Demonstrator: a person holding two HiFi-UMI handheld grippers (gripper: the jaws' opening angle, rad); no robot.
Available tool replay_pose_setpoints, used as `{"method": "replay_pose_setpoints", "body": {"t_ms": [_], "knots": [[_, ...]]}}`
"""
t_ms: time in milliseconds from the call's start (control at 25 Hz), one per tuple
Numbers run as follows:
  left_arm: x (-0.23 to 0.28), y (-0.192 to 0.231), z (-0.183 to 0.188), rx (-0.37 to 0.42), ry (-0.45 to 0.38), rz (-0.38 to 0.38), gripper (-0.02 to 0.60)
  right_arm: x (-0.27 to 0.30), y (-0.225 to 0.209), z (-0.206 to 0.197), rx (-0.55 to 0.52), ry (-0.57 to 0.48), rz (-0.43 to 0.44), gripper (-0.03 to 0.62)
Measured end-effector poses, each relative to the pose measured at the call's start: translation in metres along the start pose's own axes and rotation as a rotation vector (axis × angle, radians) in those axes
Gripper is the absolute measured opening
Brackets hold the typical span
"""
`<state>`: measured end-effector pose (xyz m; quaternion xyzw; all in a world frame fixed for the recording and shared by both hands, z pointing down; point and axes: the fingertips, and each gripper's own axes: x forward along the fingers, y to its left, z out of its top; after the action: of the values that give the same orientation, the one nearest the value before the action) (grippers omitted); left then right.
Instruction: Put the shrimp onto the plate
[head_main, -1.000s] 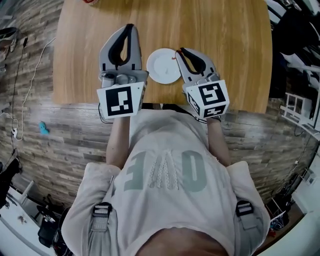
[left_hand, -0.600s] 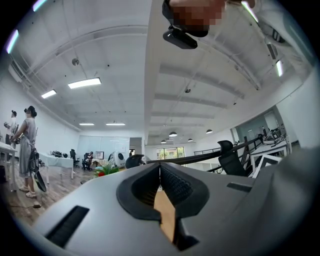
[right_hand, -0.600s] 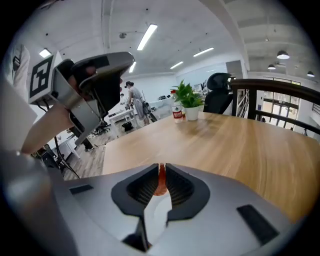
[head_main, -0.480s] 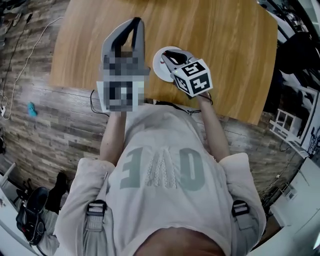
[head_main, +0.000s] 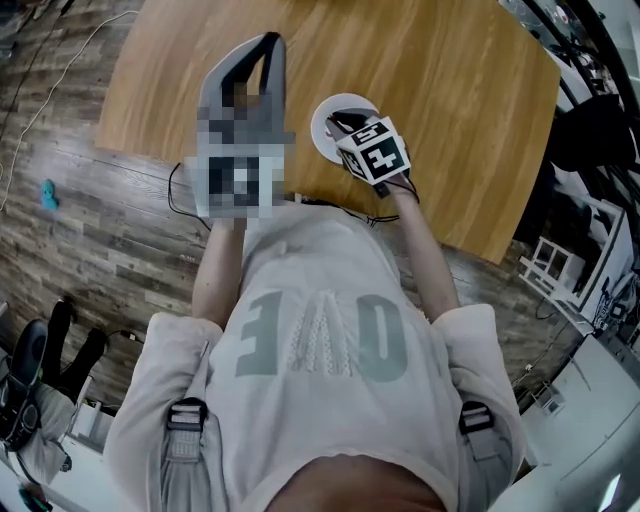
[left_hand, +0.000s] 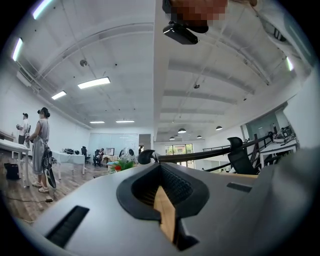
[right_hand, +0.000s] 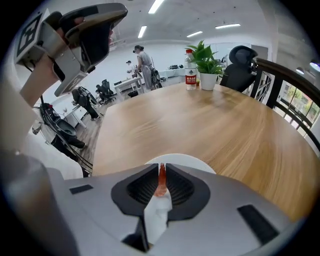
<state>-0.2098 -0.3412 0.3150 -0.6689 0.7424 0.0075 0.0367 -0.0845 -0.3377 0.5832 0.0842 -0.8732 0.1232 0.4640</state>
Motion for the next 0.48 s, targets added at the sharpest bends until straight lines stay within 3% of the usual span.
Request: {"method": "replay_pose_setpoints", "body": {"t_ms": [240,360,480], "knots": [[-0.0062,0.0085,0.0015,-0.003,-0.021,0.010,0.011,0.0046,0.0020,-0.0026,0.012,0.017,-0.010,0.056],[-0.0073,0.0103,0.0030,-0.007,-0.028,0.009,0.011,0.0046,0.0060,-0.0022,0.002,0.028,0.005,0.104],[-0.0055,0.0088,0.0044,-0.010,-0.032,0.004,0.011,0.0005,0.0063,-0.0001,-0.015,0.029,0.000,0.106]]}}
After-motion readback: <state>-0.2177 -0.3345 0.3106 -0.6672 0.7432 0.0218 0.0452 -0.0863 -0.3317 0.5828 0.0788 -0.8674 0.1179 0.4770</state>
